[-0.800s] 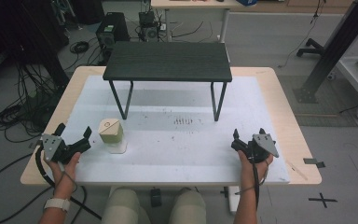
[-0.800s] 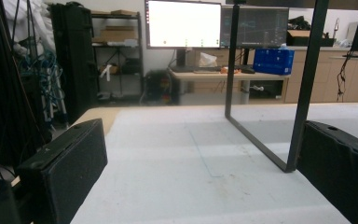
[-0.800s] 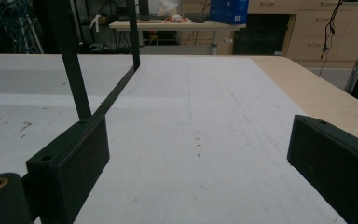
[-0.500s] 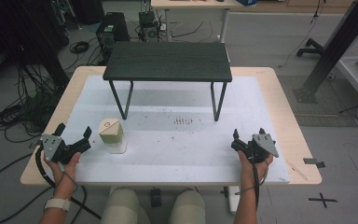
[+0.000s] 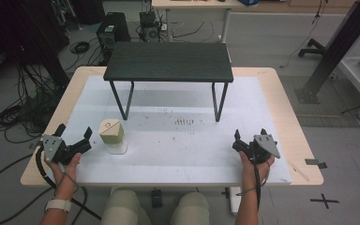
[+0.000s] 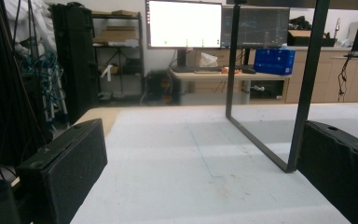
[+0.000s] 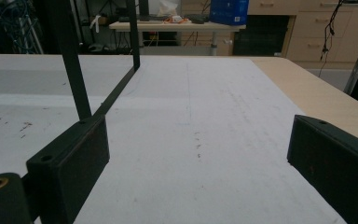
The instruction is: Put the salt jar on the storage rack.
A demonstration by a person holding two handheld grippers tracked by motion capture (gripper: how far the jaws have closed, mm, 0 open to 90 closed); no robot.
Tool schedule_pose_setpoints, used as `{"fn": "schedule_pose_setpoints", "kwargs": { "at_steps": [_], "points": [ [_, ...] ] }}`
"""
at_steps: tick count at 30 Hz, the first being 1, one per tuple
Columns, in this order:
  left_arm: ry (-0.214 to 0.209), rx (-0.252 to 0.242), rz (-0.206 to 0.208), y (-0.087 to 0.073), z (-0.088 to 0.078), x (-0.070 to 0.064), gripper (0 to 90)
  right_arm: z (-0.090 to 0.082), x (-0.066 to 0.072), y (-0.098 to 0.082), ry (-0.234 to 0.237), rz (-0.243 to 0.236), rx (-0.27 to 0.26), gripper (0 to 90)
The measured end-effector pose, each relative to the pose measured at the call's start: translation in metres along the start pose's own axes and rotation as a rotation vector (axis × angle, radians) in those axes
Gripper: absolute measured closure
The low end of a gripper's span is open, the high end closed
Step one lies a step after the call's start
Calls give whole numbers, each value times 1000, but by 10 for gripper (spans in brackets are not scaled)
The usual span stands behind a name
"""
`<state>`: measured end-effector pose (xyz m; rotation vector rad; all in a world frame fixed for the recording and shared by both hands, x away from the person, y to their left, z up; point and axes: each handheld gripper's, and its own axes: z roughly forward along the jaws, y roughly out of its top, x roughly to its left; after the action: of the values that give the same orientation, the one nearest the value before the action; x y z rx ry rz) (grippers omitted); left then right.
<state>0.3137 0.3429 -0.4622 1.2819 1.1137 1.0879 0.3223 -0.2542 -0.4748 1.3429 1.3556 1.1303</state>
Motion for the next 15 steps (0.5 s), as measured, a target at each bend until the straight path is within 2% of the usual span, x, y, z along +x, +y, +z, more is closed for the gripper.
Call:
{"fn": "schedule_pose_setpoints", "kwargs": {
  "at_steps": [9,12,14,15],
  "points": [
    [-1,-13,-6,0,-1,0,21,0,0,0,1,-1,0,57],
    [2,-17,-19,0,-1,2,26,0,0,0,1,0,-1,57],
    [7,-19,-45,0,-2,4,30,0,0,0,2,0,-2,58],
    [11,-24,-87,1,-3,7,32,0,0,0,1,-1,-3,57]
  ]
}}
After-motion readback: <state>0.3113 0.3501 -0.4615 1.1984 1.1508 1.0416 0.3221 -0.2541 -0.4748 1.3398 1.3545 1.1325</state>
